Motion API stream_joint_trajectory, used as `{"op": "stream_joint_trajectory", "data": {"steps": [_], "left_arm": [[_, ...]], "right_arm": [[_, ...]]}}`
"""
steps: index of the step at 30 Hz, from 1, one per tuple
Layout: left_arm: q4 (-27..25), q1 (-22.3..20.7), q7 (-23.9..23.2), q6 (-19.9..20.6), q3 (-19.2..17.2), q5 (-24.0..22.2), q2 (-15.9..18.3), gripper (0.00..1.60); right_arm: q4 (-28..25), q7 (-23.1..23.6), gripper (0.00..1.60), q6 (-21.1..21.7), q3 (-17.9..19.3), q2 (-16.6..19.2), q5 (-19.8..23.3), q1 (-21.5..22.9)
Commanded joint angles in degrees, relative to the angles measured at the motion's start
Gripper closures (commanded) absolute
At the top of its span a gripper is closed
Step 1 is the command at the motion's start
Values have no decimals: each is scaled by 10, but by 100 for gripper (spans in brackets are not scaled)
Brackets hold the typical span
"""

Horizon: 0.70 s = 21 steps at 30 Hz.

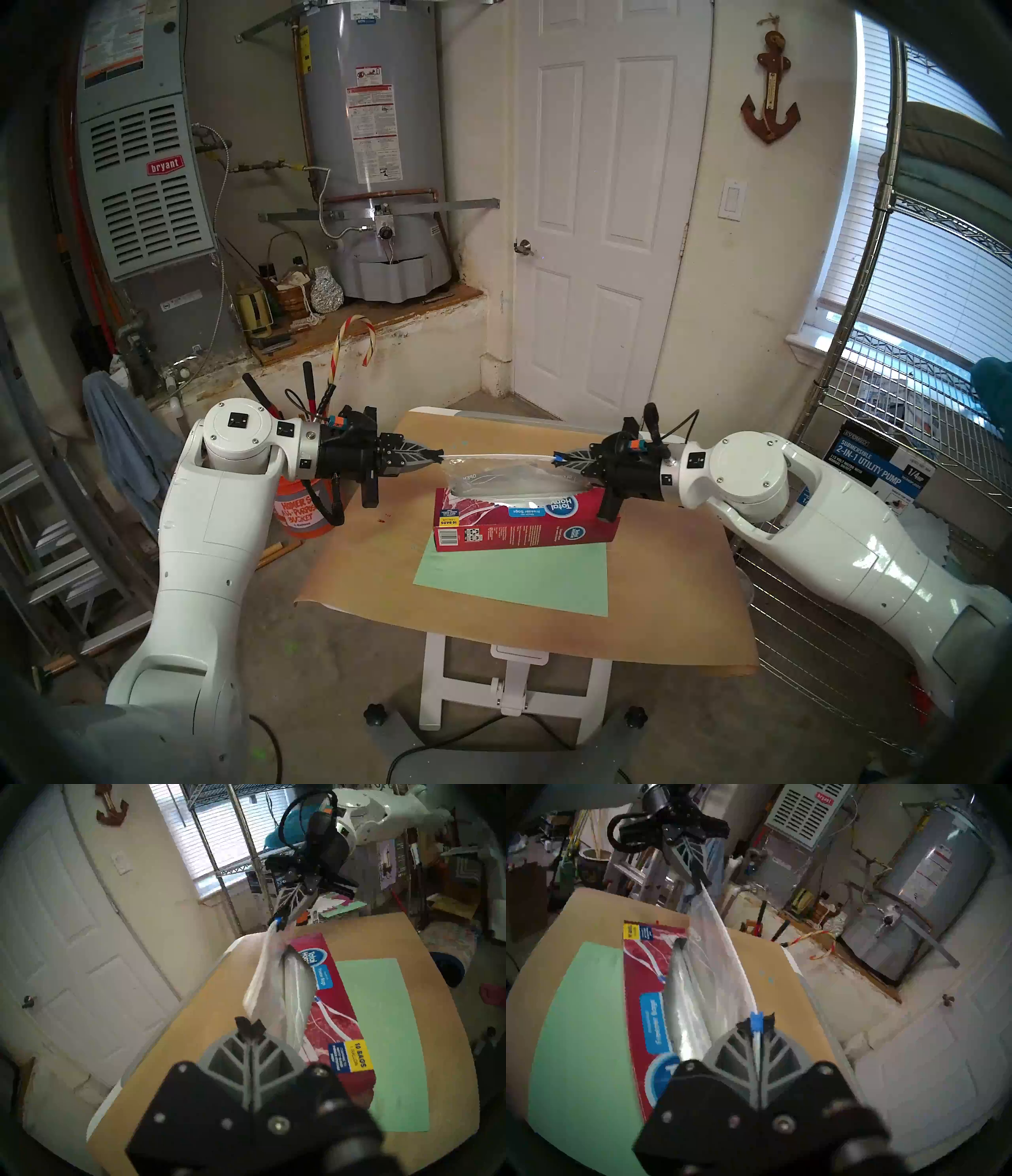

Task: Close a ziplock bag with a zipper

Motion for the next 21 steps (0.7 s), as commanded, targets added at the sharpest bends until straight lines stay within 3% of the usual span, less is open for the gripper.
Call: {"op": "stream_joint_trajectory", "data": {"steps": [1,5,12,13,15,16,17,21], "left_arm": [[14,-38,2,-10,-4,1,11,160],[28,-48,2,-17,-3,0,11,160],[40,-68,-1,-22,3,-24,-4,160],[38,-69,-1,-23,5,-25,-6,103],[38,-73,-1,-24,7,-30,-10,98],[37,-76,-1,-25,10,-31,-13,68],[37,-81,-1,-27,16,-29,-15,3],[50,-105,-1,-32,39,-30,-24,0]], "right_arm": [[-8,2,160,-10,28,54,4,-4],[-7,0,160,-19,35,65,10,-14],[-16,-5,160,-18,33,43,17,-16],[-19,-5,160,-17,31,41,16,-16],[-21,-5,160,-17,30,37,16,-15],[-22,-5,160,-16,29,34,17,-14],[-23,-5,160,-16,28,30,16,-13],[-24,-3,160,-14,21,15,10,-6]]}}
